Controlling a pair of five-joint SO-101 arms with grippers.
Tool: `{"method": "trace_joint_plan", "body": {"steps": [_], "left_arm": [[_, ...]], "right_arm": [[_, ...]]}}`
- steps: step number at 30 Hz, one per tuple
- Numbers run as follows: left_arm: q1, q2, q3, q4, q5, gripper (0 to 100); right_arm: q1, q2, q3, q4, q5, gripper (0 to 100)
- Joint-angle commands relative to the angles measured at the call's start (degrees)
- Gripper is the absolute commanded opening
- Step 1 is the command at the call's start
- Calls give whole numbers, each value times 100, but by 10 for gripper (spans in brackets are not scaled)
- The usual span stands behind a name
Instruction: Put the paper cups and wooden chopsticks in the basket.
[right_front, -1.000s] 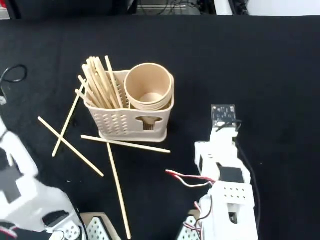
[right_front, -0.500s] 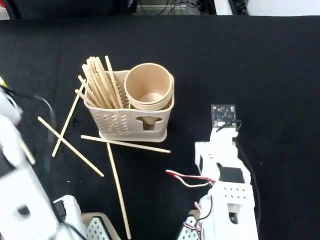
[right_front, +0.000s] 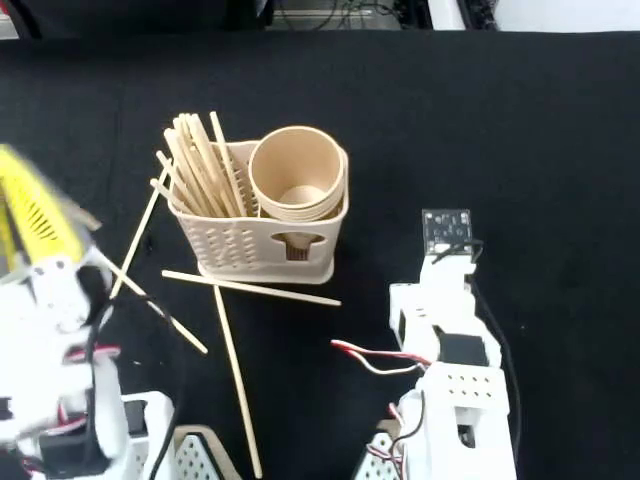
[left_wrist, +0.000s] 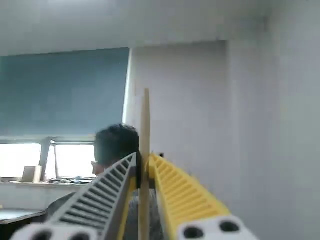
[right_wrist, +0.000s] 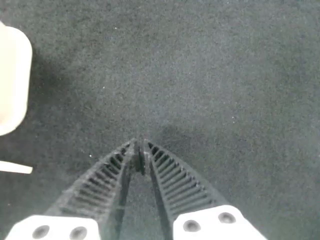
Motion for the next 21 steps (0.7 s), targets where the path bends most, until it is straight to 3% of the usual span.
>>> {"method": "trace_joint_plan", "body": {"steps": [1, 5, 9, 13, 21], "left_arm": [[866, 826, -1033, -88, 35, 30], [1341, 2163, -1842, -79, 79, 29], [1393, 3262, -2264, 273, 1011, 29], [1393, 3798, -2413, 290, 1477, 29], [1376, 4440, -2176, -167, 1503, 29]], "right_arm": [[-44, -22, -92, -62, -9, 15], [-44, -22, -92, -62, -9, 15], [-44, -22, -92, -62, -9, 15], [-44, -22, -101, -62, -9, 15], [-44, -22, -110, -62, 0, 15]]}}
